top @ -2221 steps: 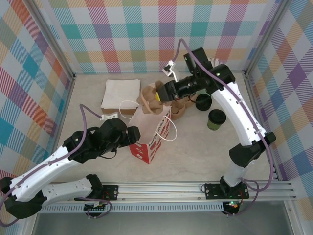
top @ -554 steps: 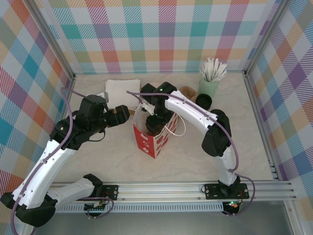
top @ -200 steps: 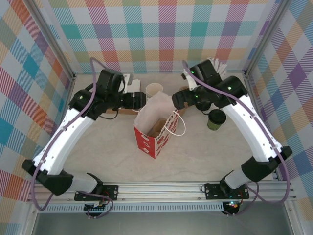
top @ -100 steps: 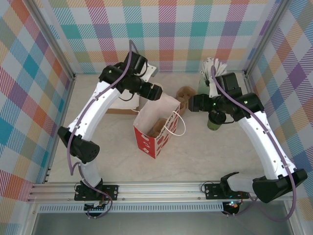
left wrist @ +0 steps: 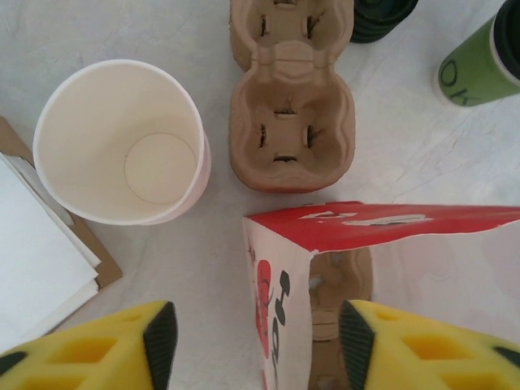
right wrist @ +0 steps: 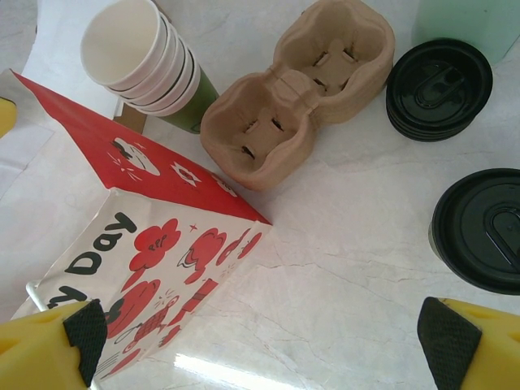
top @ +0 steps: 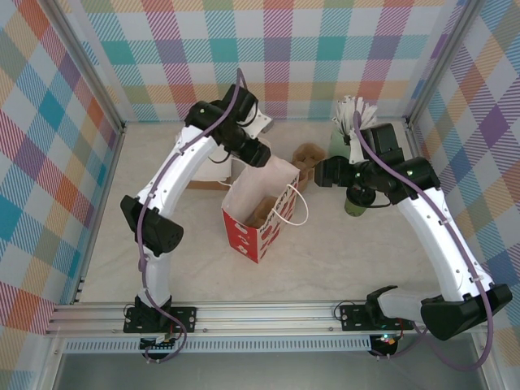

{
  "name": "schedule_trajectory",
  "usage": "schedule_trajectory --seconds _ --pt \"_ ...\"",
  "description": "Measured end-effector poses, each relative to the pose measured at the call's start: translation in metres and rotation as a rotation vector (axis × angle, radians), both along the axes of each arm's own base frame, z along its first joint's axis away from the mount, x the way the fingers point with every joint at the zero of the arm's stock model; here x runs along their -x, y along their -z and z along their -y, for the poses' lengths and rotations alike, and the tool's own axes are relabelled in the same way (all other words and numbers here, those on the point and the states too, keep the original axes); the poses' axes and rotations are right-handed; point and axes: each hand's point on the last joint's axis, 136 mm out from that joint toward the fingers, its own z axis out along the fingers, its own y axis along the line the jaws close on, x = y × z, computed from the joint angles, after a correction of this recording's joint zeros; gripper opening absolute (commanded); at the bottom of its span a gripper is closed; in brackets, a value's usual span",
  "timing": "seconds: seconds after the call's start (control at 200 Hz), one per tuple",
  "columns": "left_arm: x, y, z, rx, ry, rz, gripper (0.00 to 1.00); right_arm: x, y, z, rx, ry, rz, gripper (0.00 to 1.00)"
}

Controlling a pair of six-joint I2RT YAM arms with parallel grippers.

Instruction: Pack the takeout coffee

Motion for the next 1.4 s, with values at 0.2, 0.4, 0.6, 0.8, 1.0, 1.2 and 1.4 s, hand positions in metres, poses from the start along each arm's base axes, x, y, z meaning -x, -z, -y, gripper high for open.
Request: schedule_trajectory --seconds 0.2,0.4,0.6,0.8,1.0,1.2,1.4 --pt "0.002 0.004 0.001 0.007 -0.019 -0.030 0.19 -0.002 0.002 0.005 0.001 0.015 -0.003 1.00" --pt "0.004 0.001 -0.002 0.039 -0.109 -0.065 0.12 -0.003 0.005 0.014 -0.006 0.045 -0.007 1.00" --pt "0.020 -0.022 -0.021 0.095 -0.293 -0.080 0.06 -0.006 0.009 0.025 -0.024 0.080 -0.025 1.00" --pt "0.046 -0.039 -0.039 0.219 -0.488 -0.119 0.02 -0.010 0.017 0.041 -0.039 0.134 -0.051 1.00" --pt "0.055 -0.026 -0.044 0.334 -0.674 -0.187 0.00 -0.017 0.022 0.069 -0.032 0.227 -0.060 1.00" --pt "0.047 -0.025 -0.041 0.458 -0.806 -0.212 0.00 -0.021 0.025 0.086 -0.008 0.282 -0.062 1.00" --pt "0.040 -0.039 -0.038 0.574 -0.858 -0.192 0.00 -0.024 0.036 0.088 0.005 0.289 -0.086 1.00"
